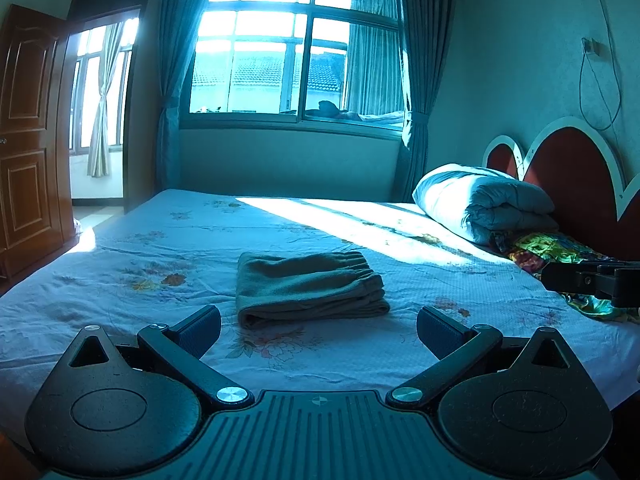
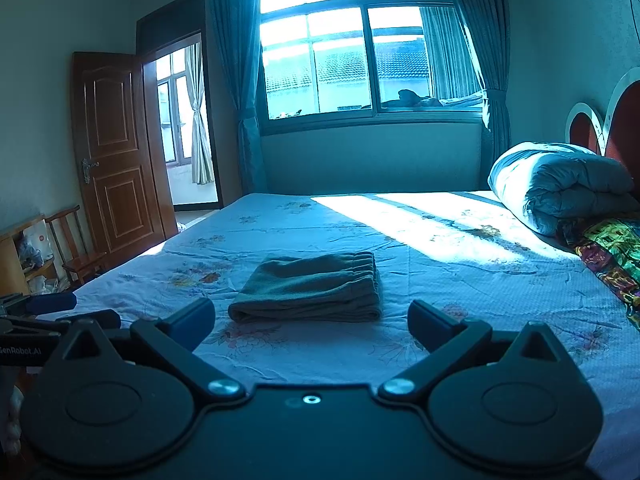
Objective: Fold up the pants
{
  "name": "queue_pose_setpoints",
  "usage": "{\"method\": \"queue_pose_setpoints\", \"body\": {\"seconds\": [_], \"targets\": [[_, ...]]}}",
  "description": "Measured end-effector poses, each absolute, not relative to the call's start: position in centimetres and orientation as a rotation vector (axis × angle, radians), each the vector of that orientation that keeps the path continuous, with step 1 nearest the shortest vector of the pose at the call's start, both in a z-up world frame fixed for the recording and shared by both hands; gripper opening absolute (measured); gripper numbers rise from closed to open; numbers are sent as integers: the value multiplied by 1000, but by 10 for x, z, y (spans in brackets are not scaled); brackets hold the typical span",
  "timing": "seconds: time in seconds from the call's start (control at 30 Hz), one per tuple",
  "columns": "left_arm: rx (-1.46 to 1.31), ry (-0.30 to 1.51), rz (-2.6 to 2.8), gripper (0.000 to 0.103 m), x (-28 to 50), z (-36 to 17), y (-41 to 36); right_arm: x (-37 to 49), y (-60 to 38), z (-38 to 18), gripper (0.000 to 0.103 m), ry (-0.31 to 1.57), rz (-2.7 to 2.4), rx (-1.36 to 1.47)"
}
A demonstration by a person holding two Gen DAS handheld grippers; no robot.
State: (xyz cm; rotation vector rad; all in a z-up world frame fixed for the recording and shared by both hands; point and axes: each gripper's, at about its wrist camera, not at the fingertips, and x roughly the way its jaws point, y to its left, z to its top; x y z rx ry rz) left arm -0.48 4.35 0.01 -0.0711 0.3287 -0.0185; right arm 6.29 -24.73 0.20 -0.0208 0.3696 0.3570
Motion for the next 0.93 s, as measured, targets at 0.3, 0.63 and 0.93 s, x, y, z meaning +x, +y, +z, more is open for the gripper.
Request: {"method": "queue_pose_setpoints", "body": {"seconds": [0.3,0.63,0.93], "targets": [[-67,319,-14,103,-6,0,42,62,-246,-1,97,371,363,-28],[-68,291,2,103,-8,3,44,60,-246,0,97,369,370,-33],[-81,279,-39,103,-9,4,43,62,-242,-2,97,382,374,-49]]}}
